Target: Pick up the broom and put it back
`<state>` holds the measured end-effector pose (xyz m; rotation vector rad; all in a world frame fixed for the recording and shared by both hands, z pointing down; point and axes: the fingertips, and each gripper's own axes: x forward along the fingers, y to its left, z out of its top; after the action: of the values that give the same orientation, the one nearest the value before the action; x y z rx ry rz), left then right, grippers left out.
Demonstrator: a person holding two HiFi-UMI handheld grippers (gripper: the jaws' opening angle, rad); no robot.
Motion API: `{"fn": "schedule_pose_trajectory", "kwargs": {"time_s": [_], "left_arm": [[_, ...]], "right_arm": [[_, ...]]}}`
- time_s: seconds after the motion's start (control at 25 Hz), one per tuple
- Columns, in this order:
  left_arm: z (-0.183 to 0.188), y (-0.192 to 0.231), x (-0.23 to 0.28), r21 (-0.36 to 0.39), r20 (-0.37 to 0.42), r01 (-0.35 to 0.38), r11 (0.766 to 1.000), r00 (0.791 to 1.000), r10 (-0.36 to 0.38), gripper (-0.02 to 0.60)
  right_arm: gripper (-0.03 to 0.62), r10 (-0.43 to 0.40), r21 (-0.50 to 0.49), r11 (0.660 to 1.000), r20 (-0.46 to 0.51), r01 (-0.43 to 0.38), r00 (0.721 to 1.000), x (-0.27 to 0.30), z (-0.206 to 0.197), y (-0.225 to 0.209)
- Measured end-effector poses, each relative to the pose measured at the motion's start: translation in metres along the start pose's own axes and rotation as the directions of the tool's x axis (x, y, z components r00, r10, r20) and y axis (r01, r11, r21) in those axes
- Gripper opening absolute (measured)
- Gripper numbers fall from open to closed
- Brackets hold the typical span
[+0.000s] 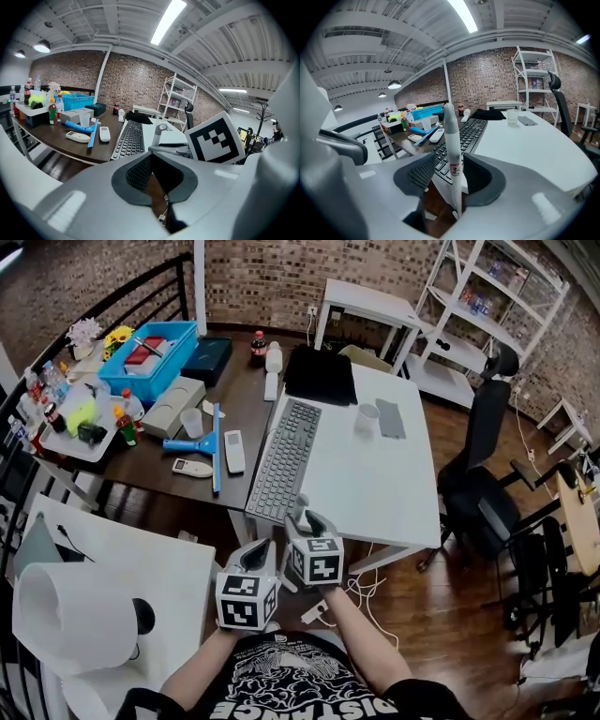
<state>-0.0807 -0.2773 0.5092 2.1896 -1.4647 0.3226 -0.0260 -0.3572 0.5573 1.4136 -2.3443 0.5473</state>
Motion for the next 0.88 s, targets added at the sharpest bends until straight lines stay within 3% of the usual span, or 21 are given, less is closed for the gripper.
{"fn": "schedule_pose_trajectory", "kwargs": {"time_s": [0.28,0.4,0.88], "left_arm": [[0.002,0.006,0.002,0.012,-0.007,0.000,1.000,1.000,0.001,0.005],[0.004,0.007,0.002,0.017,-0.010,-0.004,1.000,1.000,0.004,0.005],[0.002,0.007,-0.003,0.007,-0.009,0.001,1.000,1.000,-0.001,0.005]], "right_arm": [[0.160,-0.023,-0.006,1.000,-0.020,0.023,1.000,0.021,0.001,-0.005],[0.100,-0.052,-0.017,0.998,-0.010,0.052,0.999,0.023,0.001,-0.011],[0.098,-0.055,-0.047,0.997,0.013,0.056,0.998,0.015,0.000,-0.012]]}}
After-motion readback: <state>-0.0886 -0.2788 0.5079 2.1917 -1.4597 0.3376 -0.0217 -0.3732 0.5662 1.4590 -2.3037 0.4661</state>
